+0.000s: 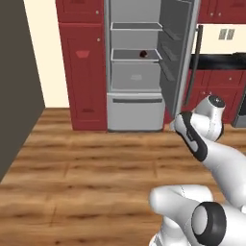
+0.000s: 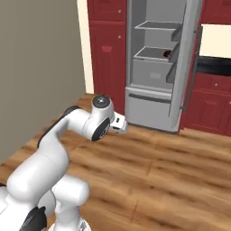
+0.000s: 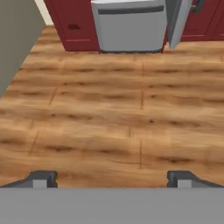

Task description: Gather the bell pepper and lemon wedge from the fridge and place them on a tray on the dining counter. Then gather the steak and chicken drumstick from the fridge and place them on the other tray.

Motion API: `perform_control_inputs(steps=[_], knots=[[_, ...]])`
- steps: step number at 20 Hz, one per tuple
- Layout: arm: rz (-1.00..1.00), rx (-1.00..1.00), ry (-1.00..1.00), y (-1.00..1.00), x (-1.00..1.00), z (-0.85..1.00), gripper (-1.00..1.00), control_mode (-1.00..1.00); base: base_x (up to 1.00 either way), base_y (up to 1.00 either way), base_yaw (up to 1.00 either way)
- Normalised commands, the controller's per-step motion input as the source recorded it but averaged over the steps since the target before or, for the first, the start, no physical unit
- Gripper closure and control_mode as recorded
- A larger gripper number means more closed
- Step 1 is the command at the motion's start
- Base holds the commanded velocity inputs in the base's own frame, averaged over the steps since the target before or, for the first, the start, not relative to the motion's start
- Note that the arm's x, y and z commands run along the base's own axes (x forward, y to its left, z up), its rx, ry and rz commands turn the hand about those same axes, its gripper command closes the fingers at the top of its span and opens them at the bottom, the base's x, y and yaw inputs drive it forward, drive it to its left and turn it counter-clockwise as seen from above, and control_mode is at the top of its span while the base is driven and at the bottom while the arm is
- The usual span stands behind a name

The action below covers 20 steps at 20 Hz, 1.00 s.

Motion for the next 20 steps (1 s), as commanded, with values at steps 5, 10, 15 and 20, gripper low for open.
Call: perform_control_inputs(steps=[5, 10, 15, 20], knots=[[0.00, 0.00, 0.00, 0.00, 0.00, 0.00, -1.00, 1.00, 1.00, -0.24, 0.00], [0.00, 0.00, 0.00, 0.00, 0.00, 0.00, -1.00, 1.00, 1.00, 0.02, -0.01], [0.00, 0.00, 0.00, 0.00, 0.00, 0.00, -1.00, 1.00, 1.00, 0.00, -0.02], [0.00, 0.00, 0.00, 0.00, 0.00, 0.00, -1.00, 1.00, 1.00, 0.00, -0.04]])
